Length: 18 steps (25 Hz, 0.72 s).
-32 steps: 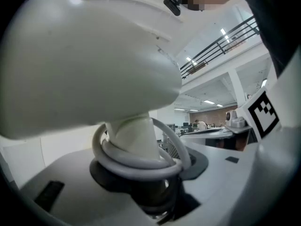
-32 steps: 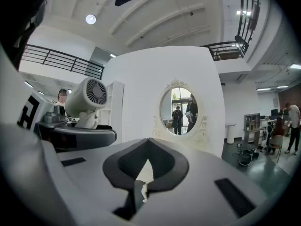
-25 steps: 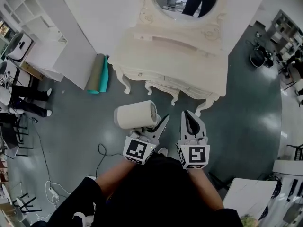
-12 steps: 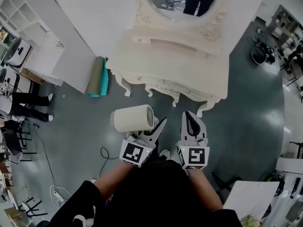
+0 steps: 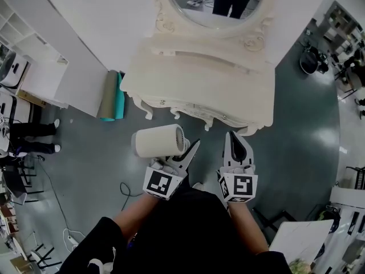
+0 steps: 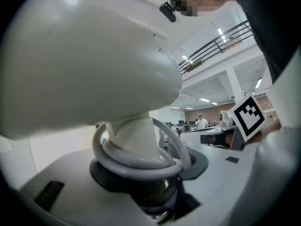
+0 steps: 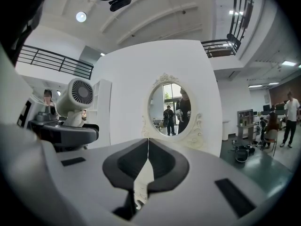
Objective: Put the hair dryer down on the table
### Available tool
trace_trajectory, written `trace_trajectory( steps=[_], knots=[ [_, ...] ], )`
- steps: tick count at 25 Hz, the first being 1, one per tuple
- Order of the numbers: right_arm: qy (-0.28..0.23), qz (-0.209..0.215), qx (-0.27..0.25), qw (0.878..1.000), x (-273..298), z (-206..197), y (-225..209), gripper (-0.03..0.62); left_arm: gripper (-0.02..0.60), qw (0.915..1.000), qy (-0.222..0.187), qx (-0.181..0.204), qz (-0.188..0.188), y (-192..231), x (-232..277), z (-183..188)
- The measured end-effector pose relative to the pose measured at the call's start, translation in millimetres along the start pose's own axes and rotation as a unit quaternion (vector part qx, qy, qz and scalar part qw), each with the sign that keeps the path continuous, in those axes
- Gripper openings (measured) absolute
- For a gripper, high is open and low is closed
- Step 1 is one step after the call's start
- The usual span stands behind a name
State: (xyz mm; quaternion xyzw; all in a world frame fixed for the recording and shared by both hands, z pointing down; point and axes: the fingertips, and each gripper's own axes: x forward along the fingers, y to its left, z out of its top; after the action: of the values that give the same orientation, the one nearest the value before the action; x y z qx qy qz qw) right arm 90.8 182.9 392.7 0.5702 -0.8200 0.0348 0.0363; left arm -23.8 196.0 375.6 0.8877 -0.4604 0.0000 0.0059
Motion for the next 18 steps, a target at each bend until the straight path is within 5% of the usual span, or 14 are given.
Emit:
trace_trajectory(
  steps=[18],
  knots=[
    [0.006,-0.059,0.000,0.998,137,25,-30,0.017,0.252,0.9998,0.007,-0.014,-0.016,127,84,-3]
  ],
)
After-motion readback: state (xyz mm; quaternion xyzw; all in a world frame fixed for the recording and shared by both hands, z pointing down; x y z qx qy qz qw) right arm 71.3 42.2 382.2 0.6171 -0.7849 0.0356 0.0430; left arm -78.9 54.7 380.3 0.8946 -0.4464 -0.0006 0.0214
